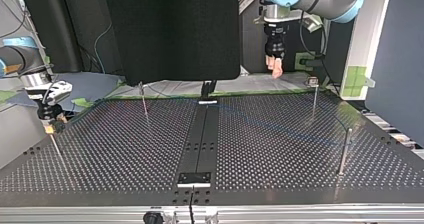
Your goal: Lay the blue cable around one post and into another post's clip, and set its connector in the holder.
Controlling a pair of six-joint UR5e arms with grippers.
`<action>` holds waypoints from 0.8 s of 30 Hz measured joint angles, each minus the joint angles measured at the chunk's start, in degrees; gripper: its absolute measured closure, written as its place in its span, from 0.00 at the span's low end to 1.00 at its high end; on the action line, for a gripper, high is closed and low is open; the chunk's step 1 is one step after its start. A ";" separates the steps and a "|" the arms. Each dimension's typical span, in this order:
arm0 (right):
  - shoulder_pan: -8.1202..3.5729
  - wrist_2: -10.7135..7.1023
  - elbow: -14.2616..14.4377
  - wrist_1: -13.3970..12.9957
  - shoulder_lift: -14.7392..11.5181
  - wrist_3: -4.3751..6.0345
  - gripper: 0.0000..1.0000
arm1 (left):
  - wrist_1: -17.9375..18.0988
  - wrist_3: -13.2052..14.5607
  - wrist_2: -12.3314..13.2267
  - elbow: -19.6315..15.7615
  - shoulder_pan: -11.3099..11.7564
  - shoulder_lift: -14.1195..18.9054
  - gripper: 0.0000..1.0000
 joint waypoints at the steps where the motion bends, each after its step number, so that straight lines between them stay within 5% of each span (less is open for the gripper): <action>1: 0.00 0.00 0.00 -0.02 0.00 -0.01 0.05 | 0.72 0.10 -0.72 -0.73 -0.73 -0.73 0.00; 24: -0.07 0.09 0.00 -0.38 0.03 0.15 0.05 | 12.13 -0.92 -12.15 -9.85 -12.15 -12.15 0.00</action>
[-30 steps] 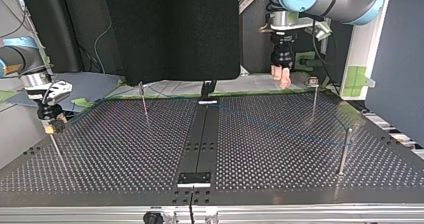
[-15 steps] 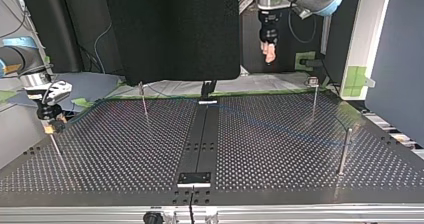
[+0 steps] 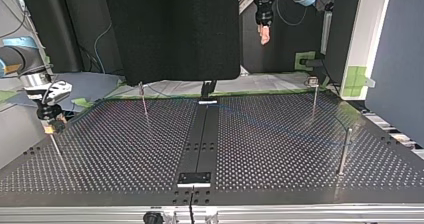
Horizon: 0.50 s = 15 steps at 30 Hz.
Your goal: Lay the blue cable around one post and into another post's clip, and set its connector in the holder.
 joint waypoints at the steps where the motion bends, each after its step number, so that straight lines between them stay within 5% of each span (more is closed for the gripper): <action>1: 0.00 0.00 0.00 -0.01 0.00 0.00 0.05 | 0.64 -0.02 -0.61 -0.01 -0.61 -0.61 0.00; 7: -0.03 0.00 0.00 -0.09 -0.02 0.06 0.05 | 3.69 0.20 -3.46 -0.07 -3.69 -3.69 0.00; 15: 0.02 0.00 0.00 0.09 -0.02 -0.06 0.05 | 7.90 0.11 -4.08 -0.24 -7.87 -6.56 0.00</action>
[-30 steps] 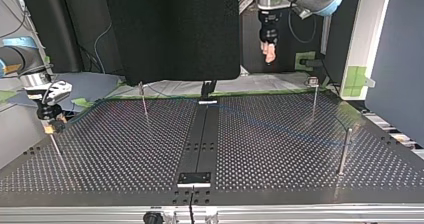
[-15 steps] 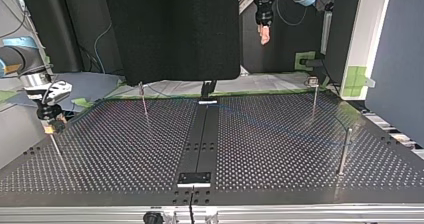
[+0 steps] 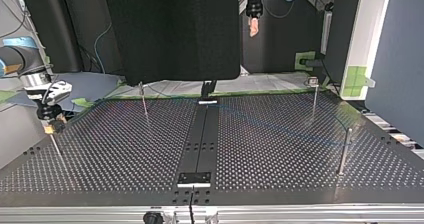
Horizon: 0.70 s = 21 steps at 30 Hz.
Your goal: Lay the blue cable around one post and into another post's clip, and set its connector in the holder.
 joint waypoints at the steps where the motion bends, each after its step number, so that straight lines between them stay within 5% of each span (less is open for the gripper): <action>1: 0.02 0.00 0.00 0.00 0.01 -0.02 0.05 | 0.56 -0.12 0.13 -0.01 -0.58 -0.09 0.00; 21: 0.11 0.00 0.00 0.01 -0.02 -0.11 0.05 | 9.95 -6.91 8.74 0.16 -9.98 -0.16 0.00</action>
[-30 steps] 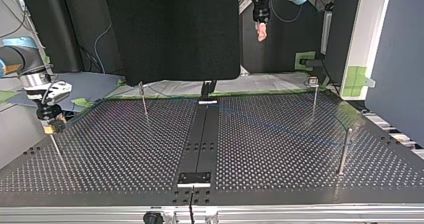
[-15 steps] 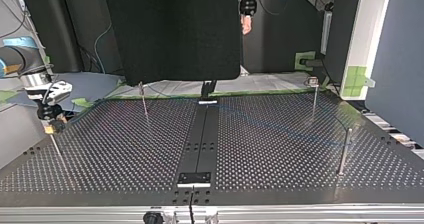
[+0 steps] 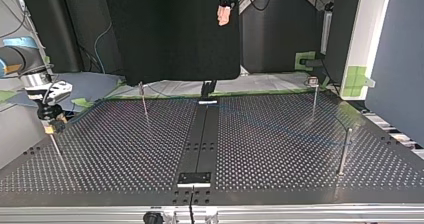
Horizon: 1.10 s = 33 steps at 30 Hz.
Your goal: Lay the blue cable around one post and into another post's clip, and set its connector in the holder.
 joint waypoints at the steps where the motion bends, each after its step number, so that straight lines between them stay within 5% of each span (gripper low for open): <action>1: 0.00 0.00 0.00 -0.03 0.00 0.00 0.05 | 0.62 0.01 0.60 0.00 -0.47 0.00 0.00; 13: 0.02 0.02 -0.23 -0.14 -0.08 0.20 0.05 | 6.85 0.43 5.62 -0.01 -1.22 -0.03 0.00; 33: 0.07 -0.08 -0.23 1.01 -0.33 0.00 0.05 | 17.56 0.94 5.39 -0.51 -1.23 0.00 0.00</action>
